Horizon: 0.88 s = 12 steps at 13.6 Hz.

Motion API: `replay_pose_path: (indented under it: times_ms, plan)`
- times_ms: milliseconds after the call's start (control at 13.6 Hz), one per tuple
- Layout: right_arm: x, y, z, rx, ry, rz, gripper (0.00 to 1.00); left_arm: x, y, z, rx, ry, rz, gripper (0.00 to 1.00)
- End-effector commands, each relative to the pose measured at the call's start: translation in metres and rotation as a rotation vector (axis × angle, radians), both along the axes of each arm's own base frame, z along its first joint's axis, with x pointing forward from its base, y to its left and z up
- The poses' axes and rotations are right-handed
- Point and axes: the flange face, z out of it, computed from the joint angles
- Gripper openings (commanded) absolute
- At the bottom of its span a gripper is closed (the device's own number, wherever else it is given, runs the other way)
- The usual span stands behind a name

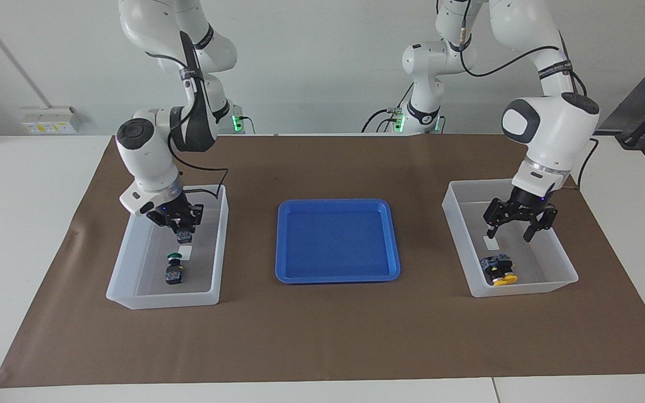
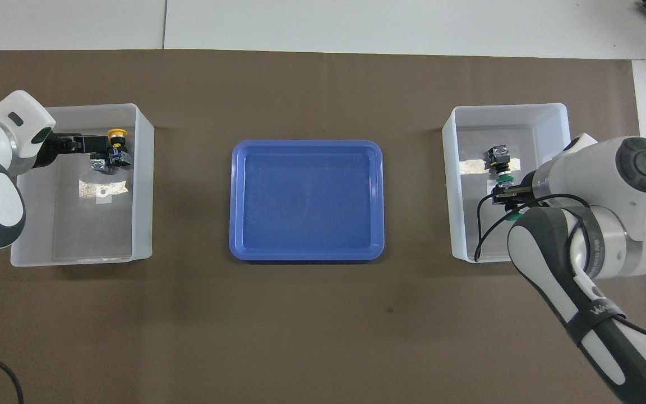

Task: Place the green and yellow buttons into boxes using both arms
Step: 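Lower the green button into the right bin and open the right gripper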

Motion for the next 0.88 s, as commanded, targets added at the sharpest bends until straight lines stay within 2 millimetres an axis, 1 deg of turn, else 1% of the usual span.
replay_pose_path:
  times_ms: [0, 74, 147, 221, 294, 368, 515, 588, 662, 735, 809]
  plan:
    - [-0.002, -0.006, -0.009, 0.023, -0.009, -0.013, 0.62, -0.033, -0.018, 0.024, 0.007, 0.047, -0.062, 1.00]
    - [-0.001, -0.006, -0.010, 0.023, -0.008, -0.016, 0.95, -0.037, -0.027, 0.033, 0.037, 0.059, -0.075, 1.00]
    - [0.000, -0.004, -0.005, 0.024, -0.015, -0.017, 1.00, -0.040, -0.038, 0.041, 0.066, 0.070, -0.067, 1.00]
    - [0.004, -0.001, 0.007, 0.026, -0.036, -0.014, 1.00, -0.040, -0.047, 0.050, 0.087, 0.079, -0.056, 1.00]
    - [0.009, 0.000, 0.023, 0.028, -0.058, -0.018, 1.00, -0.039, -0.051, 0.063, 0.103, 0.095, -0.067, 1.00]
    - [0.011, 0.002, 0.038, 0.031, -0.073, -0.028, 1.00, -0.036, -0.052, 0.081, 0.115, 0.113, -0.073, 1.00]
    - [0.014, 0.010, 0.073, 0.039, -0.103, -0.073, 1.00, -0.032, -0.049, 0.117, 0.121, 0.140, -0.072, 1.00]
    - [0.014, 0.014, 0.091, 0.042, -0.109, -0.086, 1.00, -0.031, -0.049, 0.130, 0.123, 0.154, -0.074, 1.00]
    - [0.015, 0.018, 0.105, 0.042, -0.107, -0.084, 1.00, -0.031, -0.048, 0.148, 0.124, 0.152, -0.075, 1.00]
    - [0.015, 0.023, 0.124, 0.045, -0.116, -0.079, 1.00, -0.031, -0.046, 0.162, 0.124, 0.161, -0.073, 1.00]
    - [0.013, 0.029, 0.141, 0.044, -0.115, -0.083, 1.00, -0.027, -0.044, 0.168, 0.124, 0.178, -0.070, 1.00]
